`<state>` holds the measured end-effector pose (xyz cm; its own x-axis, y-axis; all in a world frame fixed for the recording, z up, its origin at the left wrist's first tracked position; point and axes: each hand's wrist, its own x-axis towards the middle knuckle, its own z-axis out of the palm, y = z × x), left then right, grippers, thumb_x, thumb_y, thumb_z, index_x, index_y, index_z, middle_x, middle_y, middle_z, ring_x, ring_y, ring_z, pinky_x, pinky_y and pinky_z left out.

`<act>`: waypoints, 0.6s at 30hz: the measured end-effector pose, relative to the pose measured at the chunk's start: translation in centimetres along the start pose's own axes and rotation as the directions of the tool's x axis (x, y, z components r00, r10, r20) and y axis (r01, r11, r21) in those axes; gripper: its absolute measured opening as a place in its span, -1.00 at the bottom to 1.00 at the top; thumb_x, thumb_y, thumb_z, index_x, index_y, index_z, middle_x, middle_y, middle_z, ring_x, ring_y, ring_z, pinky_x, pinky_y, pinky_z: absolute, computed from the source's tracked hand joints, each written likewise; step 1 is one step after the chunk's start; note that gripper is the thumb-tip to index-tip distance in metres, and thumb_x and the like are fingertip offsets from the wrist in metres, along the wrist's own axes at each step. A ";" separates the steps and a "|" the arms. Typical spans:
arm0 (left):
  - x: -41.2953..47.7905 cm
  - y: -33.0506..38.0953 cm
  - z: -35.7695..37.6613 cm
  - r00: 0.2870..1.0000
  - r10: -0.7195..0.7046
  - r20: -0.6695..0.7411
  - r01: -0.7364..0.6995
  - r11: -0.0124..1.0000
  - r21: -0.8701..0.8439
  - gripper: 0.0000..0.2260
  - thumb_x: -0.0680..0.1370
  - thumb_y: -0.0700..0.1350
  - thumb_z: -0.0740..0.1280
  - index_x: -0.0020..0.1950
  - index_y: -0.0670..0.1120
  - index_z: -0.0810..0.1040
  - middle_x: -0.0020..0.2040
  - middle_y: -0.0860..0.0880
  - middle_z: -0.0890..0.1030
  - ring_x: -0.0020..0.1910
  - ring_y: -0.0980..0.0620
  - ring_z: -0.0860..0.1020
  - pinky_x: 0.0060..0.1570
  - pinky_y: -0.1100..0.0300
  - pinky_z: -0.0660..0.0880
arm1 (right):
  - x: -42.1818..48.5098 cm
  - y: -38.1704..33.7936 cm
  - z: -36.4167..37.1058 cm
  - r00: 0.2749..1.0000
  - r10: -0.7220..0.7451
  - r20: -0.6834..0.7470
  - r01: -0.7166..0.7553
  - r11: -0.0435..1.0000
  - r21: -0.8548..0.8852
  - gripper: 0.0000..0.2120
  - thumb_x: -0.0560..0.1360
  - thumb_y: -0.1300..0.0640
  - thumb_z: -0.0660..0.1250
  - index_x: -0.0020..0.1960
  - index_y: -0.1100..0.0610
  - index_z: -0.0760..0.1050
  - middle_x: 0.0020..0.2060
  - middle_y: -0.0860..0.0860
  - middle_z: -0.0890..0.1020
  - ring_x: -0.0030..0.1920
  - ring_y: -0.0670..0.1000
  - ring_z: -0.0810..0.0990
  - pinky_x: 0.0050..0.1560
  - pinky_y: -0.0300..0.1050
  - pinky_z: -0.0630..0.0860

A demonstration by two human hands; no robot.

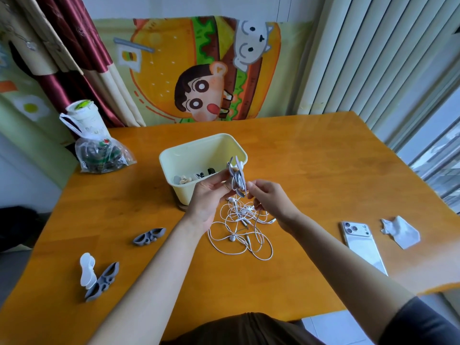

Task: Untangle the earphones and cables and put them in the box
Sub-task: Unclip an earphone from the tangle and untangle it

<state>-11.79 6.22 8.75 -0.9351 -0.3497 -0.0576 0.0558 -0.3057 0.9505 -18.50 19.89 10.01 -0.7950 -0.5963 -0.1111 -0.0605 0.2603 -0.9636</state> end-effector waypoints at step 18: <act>-0.1 0.0 0.9 0.974 0.052 -0.220 -0.071 0.994 -0.078 -0.77 0.55 -0.29 0.29 0.16 -0.09 0.58 -0.13 0.11 0.70 -0.14 0.12 0.67 -0.15 0.23 0.60 | -0.4 1.1 1.7 0.998 0.055 0.004 -0.054 0.992 -0.112 -0.79 0.60 0.15 0.19 -0.04 0.21 0.58 -0.39 -0.05 0.50 -0.46 -0.14 0.40 -0.45 -0.38 0.36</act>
<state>-12.04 7.03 9.06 -0.8308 -0.5517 -0.0739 0.1489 -0.3483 0.9255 -17.22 19.13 8.57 -0.7947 -0.5843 -0.1646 -0.0849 0.3755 -0.9229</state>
